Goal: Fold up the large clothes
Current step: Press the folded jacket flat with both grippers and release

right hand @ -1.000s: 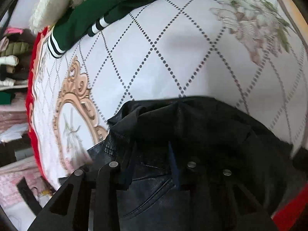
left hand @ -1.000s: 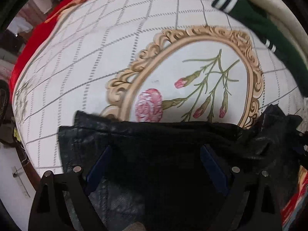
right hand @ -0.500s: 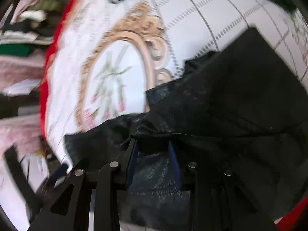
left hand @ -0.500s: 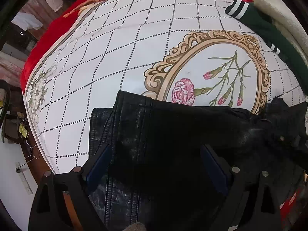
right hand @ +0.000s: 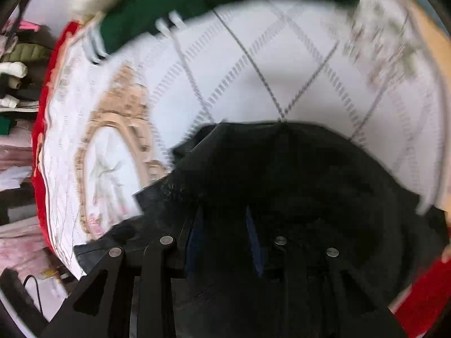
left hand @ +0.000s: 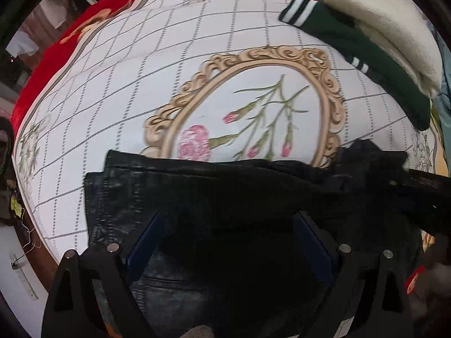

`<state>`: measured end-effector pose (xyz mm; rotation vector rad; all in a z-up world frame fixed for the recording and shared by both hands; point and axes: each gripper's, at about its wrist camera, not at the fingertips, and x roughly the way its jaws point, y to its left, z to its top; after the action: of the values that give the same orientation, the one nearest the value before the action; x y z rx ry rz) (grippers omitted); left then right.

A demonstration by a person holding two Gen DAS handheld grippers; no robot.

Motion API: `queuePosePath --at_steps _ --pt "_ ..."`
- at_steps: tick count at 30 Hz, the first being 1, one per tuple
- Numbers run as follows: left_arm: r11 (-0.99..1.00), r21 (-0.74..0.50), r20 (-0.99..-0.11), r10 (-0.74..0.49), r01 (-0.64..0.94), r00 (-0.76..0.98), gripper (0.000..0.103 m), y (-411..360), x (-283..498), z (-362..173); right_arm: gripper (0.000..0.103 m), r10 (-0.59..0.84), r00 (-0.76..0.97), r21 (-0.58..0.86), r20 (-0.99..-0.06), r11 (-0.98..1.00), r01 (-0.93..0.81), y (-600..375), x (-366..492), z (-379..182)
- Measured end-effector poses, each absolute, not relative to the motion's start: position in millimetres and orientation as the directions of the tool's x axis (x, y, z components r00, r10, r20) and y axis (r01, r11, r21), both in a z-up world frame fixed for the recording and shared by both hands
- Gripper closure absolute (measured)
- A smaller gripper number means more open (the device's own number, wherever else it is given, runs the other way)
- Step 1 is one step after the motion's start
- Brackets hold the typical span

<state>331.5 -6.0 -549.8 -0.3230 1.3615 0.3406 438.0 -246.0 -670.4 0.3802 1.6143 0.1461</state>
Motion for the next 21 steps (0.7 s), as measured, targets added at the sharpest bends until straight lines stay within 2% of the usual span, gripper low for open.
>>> queuePosePath --at_steps 4,9,12,15,16,19,21 --pt "0.918 -0.023 -0.978 0.061 -0.395 0.197 0.009 -15.6 337.9 -544.8 0.071 0.257 -0.034 0.253 -0.966 0.963 0.095 -238.0 450.0 -669.8" --pt "0.927 -0.013 -0.978 0.067 -0.374 0.199 0.009 -18.7 339.0 -541.1 0.07 0.258 -0.035 0.253 -0.966 0.963 0.096 -235.1 451.0 -671.2" --pt "0.928 -0.011 -0.977 0.07 -0.372 0.203 0.009 -18.9 339.1 -537.6 0.069 0.341 -0.019 0.335 -0.94 0.931 0.145 -244.1 450.1 -661.3" --pt "0.93 -0.012 -0.978 0.066 -0.367 0.197 0.009 -21.8 340.6 -539.3 0.067 0.416 0.074 0.423 -0.906 0.888 0.183 -270.1 434.0 -638.8" --pt "0.931 -0.009 -0.979 0.067 -0.365 0.195 0.009 -23.5 340.7 -540.2 0.064 0.427 0.103 0.439 -0.898 0.877 0.193 -279.2 427.6 -632.8" --pt "0.936 0.012 -0.979 0.082 -0.351 0.187 0.008 -31.1 341.9 -542.0 0.04 0.445 0.187 0.48 -0.876 0.844 0.241 -315.9 399.9 -614.3" --pt "0.943 0.025 -0.978 0.092 -0.333 0.186 0.008 -38.5 343.3 -541.9 0.036 0.434 0.21 0.479 -0.876 0.83 0.287 -347.0 375.2 -609.1"
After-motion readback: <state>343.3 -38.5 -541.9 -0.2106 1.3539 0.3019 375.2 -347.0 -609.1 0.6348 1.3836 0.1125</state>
